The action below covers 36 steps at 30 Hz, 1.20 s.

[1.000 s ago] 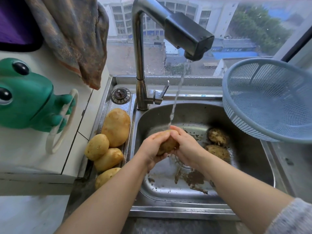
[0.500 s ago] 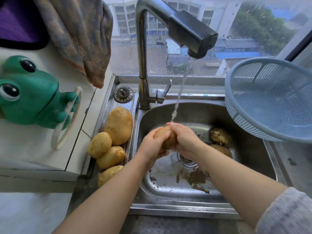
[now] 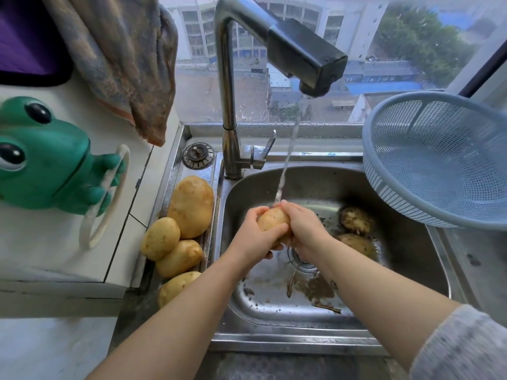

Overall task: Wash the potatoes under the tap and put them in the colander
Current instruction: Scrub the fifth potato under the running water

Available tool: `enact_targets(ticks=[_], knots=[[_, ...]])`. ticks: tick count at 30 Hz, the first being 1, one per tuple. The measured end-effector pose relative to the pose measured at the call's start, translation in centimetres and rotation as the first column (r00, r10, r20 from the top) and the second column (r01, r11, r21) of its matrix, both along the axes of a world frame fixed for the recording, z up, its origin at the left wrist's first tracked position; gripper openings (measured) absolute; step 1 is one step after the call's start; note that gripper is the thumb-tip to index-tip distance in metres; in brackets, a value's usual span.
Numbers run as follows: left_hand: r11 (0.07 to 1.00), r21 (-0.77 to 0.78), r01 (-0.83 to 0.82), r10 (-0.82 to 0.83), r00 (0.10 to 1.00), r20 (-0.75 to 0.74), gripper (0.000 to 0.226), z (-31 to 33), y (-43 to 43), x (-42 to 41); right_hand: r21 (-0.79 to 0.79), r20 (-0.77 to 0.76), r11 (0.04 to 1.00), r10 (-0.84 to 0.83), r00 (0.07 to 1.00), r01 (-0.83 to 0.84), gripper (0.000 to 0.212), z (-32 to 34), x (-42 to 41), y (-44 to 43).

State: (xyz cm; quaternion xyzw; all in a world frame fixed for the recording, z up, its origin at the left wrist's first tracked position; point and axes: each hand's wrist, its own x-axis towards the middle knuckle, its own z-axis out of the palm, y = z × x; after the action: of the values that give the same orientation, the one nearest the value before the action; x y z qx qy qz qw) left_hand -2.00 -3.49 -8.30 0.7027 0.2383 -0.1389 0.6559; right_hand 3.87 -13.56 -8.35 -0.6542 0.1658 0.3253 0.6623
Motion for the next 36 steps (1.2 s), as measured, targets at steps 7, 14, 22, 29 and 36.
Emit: enact_targets(ticks=[7,14,22,29,36], knots=[[0.983,0.008,-0.185,0.184,0.98,0.071,0.021,-0.4,0.8,0.1,0.113,0.069,0.983,0.134,0.989,-0.142,0.019,0.6,-0.7,-0.7],[0.982,0.16,-0.099,0.05,0.957,0.285,0.022,-0.7,-0.4,-0.5,-0.125,0.196,0.991,0.072,0.978,-0.048,0.019,1.7,-0.7,0.5],[0.98,0.058,-0.192,0.18,0.969,0.17,0.021,-0.4,0.5,0.1,-0.085,0.156,0.959,0.282,0.947,-0.271,0.022,1.4,-0.4,-1.3],[0.913,-0.304,-0.272,0.15,0.918,-0.368,0.039,1.5,0.8,2.4,-0.501,0.485,0.804,0.567,0.665,-0.32,0.036,0.6,-0.2,-3.5],[0.973,-0.107,-0.203,0.213,0.973,0.089,0.026,-1.0,-1.7,1.5,-0.337,0.262,0.917,0.309,0.914,-0.213,0.043,1.1,-0.7,-2.5]])
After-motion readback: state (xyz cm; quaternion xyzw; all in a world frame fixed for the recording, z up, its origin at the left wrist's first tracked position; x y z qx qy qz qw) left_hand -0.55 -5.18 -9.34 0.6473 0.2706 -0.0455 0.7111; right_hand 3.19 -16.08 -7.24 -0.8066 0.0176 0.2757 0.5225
